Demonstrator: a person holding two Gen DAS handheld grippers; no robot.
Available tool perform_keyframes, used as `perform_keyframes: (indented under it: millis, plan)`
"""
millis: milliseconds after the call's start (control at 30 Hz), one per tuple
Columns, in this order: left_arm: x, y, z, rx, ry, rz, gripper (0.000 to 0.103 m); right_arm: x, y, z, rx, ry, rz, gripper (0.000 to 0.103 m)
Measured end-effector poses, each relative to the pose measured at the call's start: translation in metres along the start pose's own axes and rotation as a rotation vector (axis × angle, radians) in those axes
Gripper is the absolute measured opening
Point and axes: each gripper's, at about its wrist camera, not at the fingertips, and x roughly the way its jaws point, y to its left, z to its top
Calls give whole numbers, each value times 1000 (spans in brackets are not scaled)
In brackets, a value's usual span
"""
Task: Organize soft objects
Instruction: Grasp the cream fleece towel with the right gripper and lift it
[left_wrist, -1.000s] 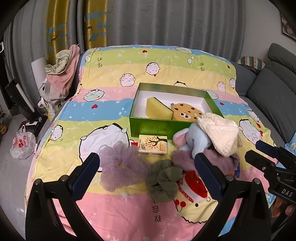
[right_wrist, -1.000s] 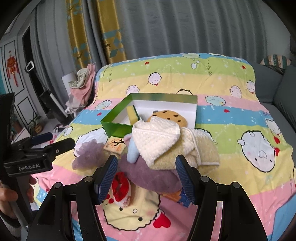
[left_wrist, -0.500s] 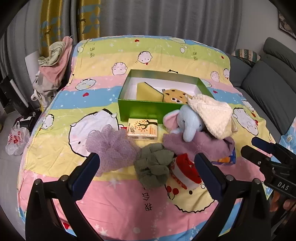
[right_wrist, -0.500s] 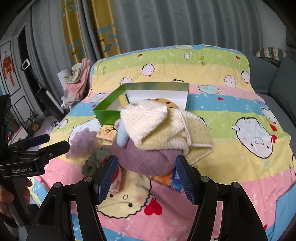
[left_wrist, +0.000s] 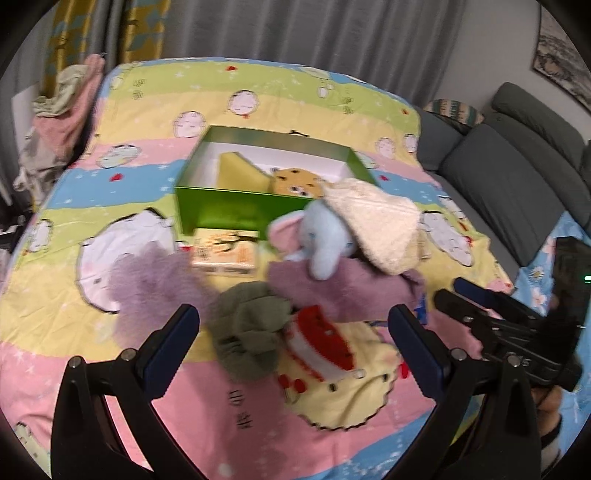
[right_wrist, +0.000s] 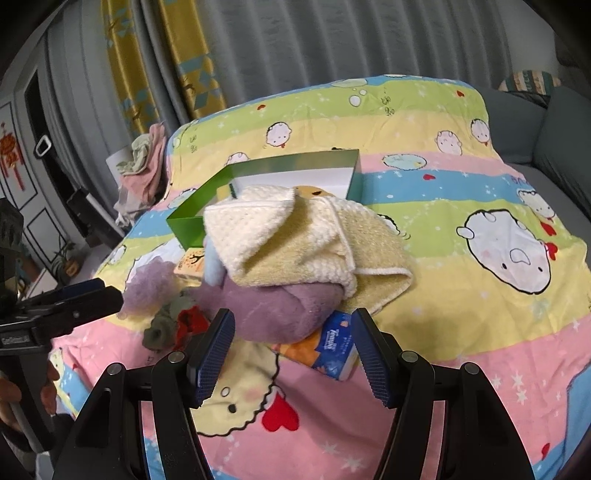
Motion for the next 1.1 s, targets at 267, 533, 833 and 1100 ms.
perform_keyframes:
  millis: [267, 533, 833, 1100]
  plan:
    - [26, -15, 18, -50, 42, -154, 102, 9, -38, 15, 99, -63, 1, 66]
    - [44, -44, 49, -35, 13, -218, 101, 32, -76, 50, 200, -114, 40, 66]
    - [64, -55, 59, 43, -15, -228, 91, 66, -89, 52, 242, -78, 165, 66]
    - [74, -56, 63, 63, -31, -203, 61, 86, -96, 46, 317, -36, 265, 66]
